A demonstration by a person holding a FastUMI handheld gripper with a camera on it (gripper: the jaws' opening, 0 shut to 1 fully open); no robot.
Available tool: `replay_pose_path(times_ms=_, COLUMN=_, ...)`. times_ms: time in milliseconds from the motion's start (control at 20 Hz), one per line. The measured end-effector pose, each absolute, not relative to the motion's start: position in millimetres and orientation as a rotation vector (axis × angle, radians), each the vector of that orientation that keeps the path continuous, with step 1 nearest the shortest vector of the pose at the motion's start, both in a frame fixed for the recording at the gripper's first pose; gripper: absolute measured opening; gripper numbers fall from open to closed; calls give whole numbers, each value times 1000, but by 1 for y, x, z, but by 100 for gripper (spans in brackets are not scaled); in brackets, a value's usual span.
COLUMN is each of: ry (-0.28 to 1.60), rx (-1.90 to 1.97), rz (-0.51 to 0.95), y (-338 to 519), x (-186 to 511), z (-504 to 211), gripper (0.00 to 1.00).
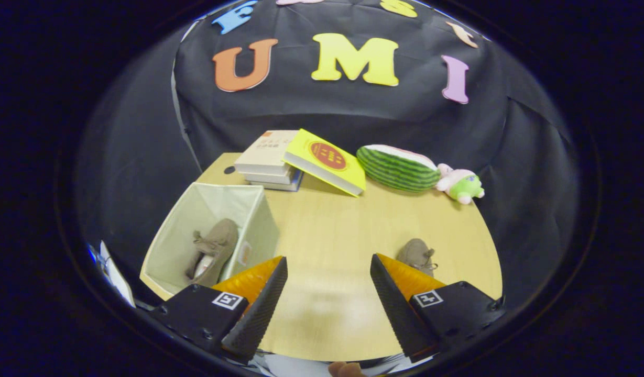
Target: Open the storage box then place both shoes into the box .Put the left shoe in first, then the right shoe, with the right side of both shoes facing outward in a uniform manner.
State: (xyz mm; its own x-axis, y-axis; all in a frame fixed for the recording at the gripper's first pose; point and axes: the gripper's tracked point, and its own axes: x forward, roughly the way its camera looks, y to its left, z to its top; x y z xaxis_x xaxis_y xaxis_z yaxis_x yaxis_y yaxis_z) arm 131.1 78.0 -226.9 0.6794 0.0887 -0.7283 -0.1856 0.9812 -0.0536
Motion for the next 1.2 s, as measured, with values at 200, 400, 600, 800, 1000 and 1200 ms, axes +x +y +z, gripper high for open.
replay_pose_path(times_ms=200, ry=863, rx=-109, rz=112, y=27, x=130, z=-245, gripper=100)
replay_pose_path(times_ms=400, ry=872, rx=-166, rz=48, y=-24, x=133, z=-251, gripper=100)
replay_pose_path(times_ms=600, ry=913, rx=-127, rz=-6, y=-53, x=134, z=-267, gripper=100)
replay_pose_path(times_ms=800, ry=975, rx=-216, rz=-81, y=-96, x=132, z=-298, gripper=100)
replay_pose_path(times_ms=1000, ry=1016, rx=-147, rz=-136, y=-119, x=134, z=-324, gripper=100)
replay_pose_path(times_ms=1200, ry=1074, rx=-134, rz=-168, y=-141, x=137, z=-351, gripper=87)
